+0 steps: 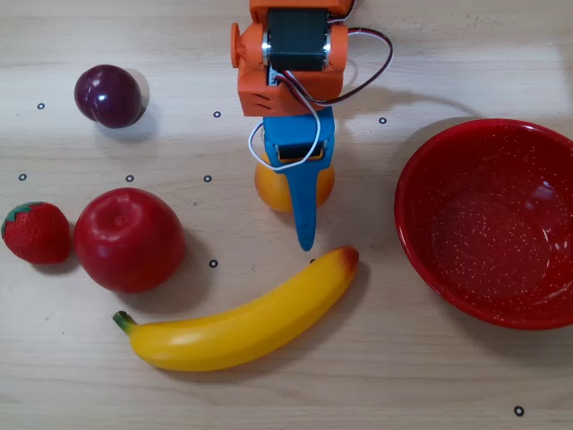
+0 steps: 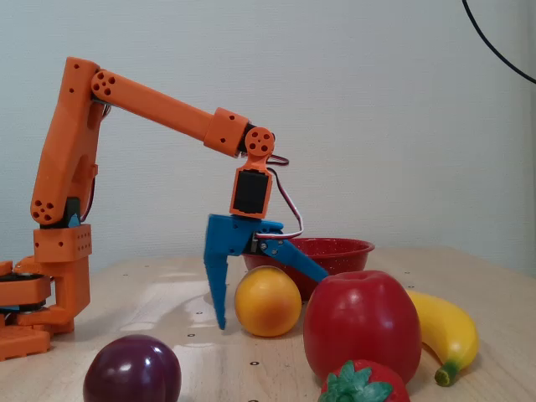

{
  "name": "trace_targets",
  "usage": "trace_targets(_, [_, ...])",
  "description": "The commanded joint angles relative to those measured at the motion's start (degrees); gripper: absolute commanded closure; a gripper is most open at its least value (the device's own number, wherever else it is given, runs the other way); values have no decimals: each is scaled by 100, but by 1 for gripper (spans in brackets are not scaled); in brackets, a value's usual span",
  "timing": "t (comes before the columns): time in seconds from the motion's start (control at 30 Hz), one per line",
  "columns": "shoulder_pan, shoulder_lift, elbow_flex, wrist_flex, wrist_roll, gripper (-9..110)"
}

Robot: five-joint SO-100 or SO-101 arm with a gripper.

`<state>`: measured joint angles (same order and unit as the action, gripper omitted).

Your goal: Put the peach in the red bowl.

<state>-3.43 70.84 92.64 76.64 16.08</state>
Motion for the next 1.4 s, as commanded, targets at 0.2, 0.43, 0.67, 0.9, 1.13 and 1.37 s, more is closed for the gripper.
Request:
trace_targets(0.2, [193, 185, -413, -185, -114, 40])
trace_targets(0.43, [176, 149, -334, -299, -158, 40])
trace_targets(0.67, [158, 149, -246, -413, -193, 41])
trace_targets(0.9, [123, 149, -229, -457, -193, 42])
trace_targets(1.13, [105, 185, -158, -562, -202, 44])
trace_targets(1.37, [35, 211, -26, -712, -176, 45])
